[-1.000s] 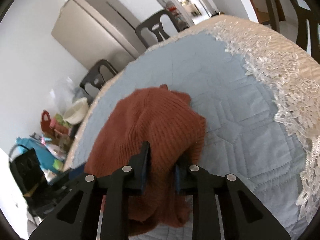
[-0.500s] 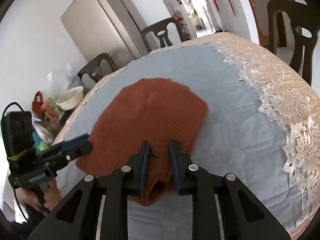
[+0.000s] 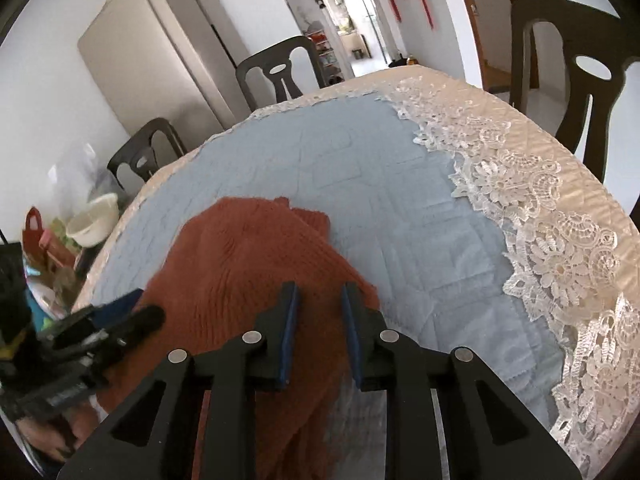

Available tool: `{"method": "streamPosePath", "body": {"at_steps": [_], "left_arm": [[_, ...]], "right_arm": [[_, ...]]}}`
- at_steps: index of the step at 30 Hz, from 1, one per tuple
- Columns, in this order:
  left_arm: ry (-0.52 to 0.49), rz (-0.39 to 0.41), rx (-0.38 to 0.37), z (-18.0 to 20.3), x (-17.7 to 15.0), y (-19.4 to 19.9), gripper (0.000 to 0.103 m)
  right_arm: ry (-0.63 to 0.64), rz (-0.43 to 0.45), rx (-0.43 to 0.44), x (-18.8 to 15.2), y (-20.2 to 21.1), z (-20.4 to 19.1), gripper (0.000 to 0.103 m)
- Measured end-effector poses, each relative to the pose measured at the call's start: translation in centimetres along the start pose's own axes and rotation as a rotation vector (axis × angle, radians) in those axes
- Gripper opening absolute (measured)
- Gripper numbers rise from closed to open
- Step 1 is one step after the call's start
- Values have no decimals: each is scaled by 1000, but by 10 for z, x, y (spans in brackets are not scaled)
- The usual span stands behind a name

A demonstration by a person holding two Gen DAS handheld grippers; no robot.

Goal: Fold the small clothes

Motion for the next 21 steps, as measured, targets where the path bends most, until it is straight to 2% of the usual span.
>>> {"method": "streamPosePath", "body": {"at_steps": [2, 8, 11, 14, 16, 21], "left_arm": [[7, 12, -8, -2, -4, 10, 50], [-11, 59, -14, 3, -31, 55, 50], [-26, 55, -31, 9, -49, 63, 50], [-24, -1, -21, 9, -62, 47, 50], [3, -18, -27, 5, -64, 39, 50], [51, -22, -62, -1, -64, 41, 50]], "right_arm": [[41, 20, -15, -3, 13, -7, 23], [109, 135, 113, -33, 75, -39, 23], [148, 87, 102, -55, 78, -46, 20], [193, 45, 42, -70, 68, -45, 11], [184, 34, 11, -73, 63, -36, 9], [182, 38, 4, -68, 63, -32, 9]]}}
Point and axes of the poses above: each gripper's, at about its wrist camera, not at the fingertips, and y roughly against the way its jaws point, z to its right, x to its top, the point moved 5 cm from there along -y, roughly the way its jaws point, and after that the axes turned 2 degrees about y, right-handed, at the moved point
